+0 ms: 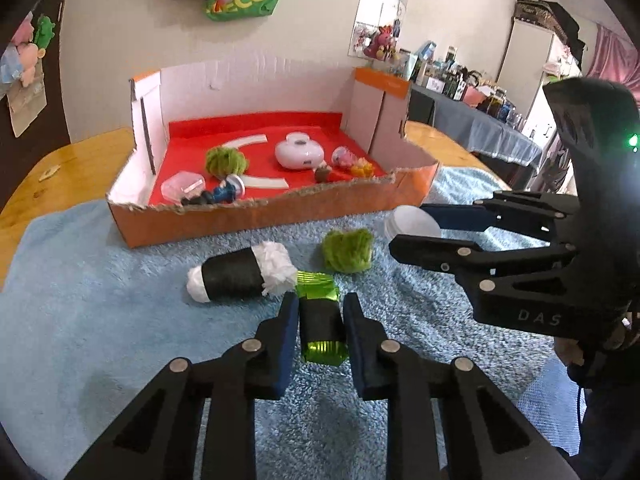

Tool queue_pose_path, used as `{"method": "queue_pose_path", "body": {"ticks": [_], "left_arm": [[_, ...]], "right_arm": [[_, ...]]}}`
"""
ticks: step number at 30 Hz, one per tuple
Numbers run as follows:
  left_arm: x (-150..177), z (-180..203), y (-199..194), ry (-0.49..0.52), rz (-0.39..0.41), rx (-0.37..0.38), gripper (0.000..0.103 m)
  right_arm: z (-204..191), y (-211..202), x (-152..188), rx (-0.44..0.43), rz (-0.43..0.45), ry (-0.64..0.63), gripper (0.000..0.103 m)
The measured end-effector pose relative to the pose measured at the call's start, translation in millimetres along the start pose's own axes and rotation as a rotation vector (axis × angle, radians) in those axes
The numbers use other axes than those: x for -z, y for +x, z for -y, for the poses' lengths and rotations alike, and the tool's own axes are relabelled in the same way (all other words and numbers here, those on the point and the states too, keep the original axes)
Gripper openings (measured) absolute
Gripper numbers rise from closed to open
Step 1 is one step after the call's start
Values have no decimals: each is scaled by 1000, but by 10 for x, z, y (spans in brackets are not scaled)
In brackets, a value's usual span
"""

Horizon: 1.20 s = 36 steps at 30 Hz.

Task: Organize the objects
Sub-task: 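Grasp the white lid with the right tool while the left tool grasps the green foil stick, then lift the lid and foil stick and carry both over the cardboard box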

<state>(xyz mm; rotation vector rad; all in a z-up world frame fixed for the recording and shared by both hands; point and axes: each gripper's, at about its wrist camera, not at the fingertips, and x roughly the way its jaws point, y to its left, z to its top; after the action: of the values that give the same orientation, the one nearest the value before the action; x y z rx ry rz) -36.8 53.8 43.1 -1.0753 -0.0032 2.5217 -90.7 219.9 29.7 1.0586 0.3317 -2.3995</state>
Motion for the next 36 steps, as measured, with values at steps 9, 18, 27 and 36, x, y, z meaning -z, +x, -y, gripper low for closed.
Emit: {"method": "queue_pose_path", "body": {"ticks": [9, 18, 27, 36], "left_arm": [[-99, -125, -345, -8, 84, 11, 24], [-143, -266, -495, -12, 112, 30, 24], [-169, -362, -546, -21, 122, 40, 24], [-428, -352, -558, -1, 141, 40, 24]], "right_arm": [[-85, -197, -85, 25, 44, 11, 40], [-208, -272, -159, 38, 71, 21, 40], [-299, -233, -240, 33, 70, 12, 40], [-233, -202, -412, 37, 68, 33, 40]]}}
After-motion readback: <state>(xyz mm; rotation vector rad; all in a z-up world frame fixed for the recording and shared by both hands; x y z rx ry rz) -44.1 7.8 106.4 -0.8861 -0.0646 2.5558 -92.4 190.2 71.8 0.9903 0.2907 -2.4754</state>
